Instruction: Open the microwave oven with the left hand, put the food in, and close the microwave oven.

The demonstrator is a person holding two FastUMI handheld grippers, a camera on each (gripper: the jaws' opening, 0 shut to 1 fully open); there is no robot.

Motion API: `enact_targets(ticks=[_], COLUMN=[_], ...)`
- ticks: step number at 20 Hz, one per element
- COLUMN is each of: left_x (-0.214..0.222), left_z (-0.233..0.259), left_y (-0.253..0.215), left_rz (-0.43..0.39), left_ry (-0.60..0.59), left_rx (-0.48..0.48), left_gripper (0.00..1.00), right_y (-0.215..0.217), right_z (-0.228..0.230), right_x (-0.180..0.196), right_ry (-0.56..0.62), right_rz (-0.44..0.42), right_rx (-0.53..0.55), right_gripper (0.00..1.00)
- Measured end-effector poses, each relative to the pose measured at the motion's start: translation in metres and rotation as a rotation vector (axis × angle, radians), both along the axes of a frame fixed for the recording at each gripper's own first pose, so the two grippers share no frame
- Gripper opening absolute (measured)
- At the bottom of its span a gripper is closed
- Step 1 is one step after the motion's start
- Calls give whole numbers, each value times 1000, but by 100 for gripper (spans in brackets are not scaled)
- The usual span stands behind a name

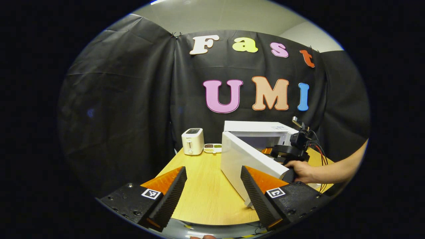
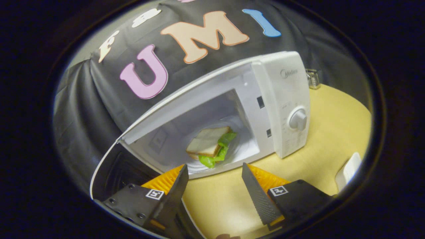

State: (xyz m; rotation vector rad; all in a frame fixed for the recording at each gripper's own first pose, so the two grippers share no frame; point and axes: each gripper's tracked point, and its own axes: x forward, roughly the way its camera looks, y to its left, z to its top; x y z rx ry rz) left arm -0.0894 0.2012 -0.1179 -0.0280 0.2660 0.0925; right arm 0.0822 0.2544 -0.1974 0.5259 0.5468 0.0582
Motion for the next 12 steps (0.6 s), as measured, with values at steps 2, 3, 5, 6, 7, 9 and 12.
enact_targets(ticks=[2,3,5,6,7,9,12], left_x=[0,5,9,9,13,19,30], left_z=[-2,-3,-13,-22,-31,-52,-71], left_y=[0,7,15,9,4,1,0], left_rz=[14,37,80,78,73,74,86], left_ry=[3,4,20,40,44,96,141], left_rx=[7,22,38,28,19,17,41], left_gripper=[94,64,3,3,1,1,1], right_y=[-24,-41,-73,-84,-96,-112,-150], right_z=[38,62,106,126,153,211,284], right_x=[-12,-23,-44,-54,-66,-94,-134], right_ry=[-75,-118,-197,-232,-271,-364,-463], right_rz=[23,35,52,62,75,88,88], right_rx=[-34,-56,-125,-168,-203,-249,-319], right_gripper=[99,99,99,99,99,99,99])
